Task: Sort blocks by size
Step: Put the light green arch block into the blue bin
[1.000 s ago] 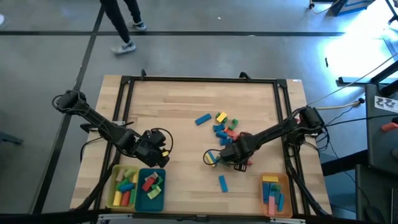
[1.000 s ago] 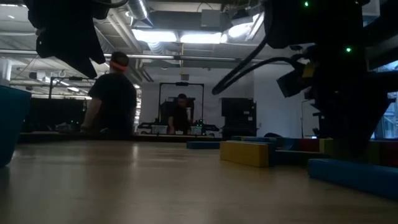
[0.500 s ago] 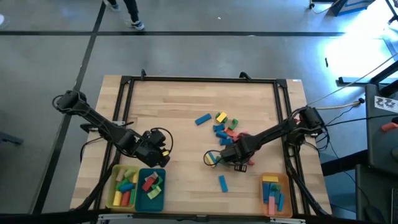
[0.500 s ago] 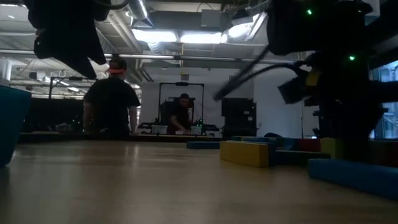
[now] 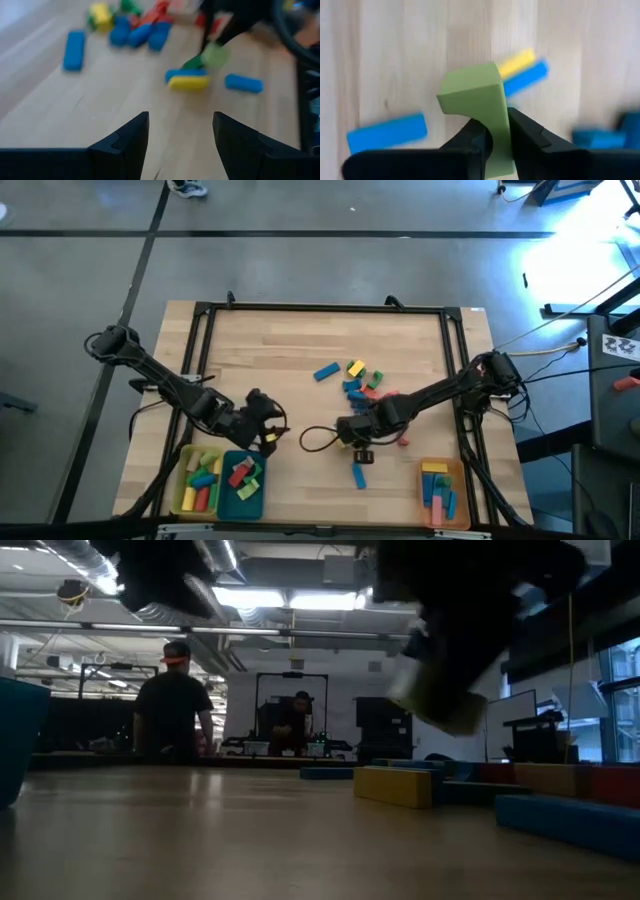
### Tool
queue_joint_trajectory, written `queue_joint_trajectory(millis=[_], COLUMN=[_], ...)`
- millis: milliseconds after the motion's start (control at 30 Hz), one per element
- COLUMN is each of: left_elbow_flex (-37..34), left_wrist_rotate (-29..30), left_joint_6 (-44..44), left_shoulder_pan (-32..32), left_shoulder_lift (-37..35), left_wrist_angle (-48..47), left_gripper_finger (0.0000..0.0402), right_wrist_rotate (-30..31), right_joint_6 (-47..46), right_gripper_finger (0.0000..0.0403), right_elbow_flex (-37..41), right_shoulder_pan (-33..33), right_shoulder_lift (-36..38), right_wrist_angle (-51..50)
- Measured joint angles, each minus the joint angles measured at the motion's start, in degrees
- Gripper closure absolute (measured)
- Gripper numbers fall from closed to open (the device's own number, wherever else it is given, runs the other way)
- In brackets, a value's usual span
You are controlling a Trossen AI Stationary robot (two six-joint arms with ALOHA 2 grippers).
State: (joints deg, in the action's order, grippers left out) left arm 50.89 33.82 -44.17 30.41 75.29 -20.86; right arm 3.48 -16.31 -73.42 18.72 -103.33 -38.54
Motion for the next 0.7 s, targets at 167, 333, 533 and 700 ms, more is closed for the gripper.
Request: queue_joint_trajectory(millis=[167, 333, 533, 700], left_elbow_flex=[0.0, 0.0, 0.0, 0.0], left_wrist_rotate=[-0.2, -0.3, -0.3, -0.2], left_joint_6=[13.4, 27.0, 34.4, 33.8], left_shoulder_pan=[0.4, 0.3, -0.7, -2.5], left_shoulder_lift=[3.4, 8.9, 13.8, 16.2], left_wrist_angle=[10.5, 19.4, 27.8, 33.8], left_gripper_finger=[0.0204, 0.0204, 0.0204, 0.0204], right_wrist_rotate=[2.0, 1.7, 1.5, 1.5], right_joint_6=[2.9, 2.9, 2.8, 2.8], right_gripper_finger=[0.0346, 0.033, 0.0347, 0.0337], right_elbow_flex=[-1.8, -2.0, -2.0, -2.0], right_shoulder_pan=[-0.5, -0.9, -0.9, -0.9], right_shoulder_lift=[0.0, 0.0, 0.0, 0.0], right_wrist_angle=[6.9, 11.5, 13.6, 15.8])
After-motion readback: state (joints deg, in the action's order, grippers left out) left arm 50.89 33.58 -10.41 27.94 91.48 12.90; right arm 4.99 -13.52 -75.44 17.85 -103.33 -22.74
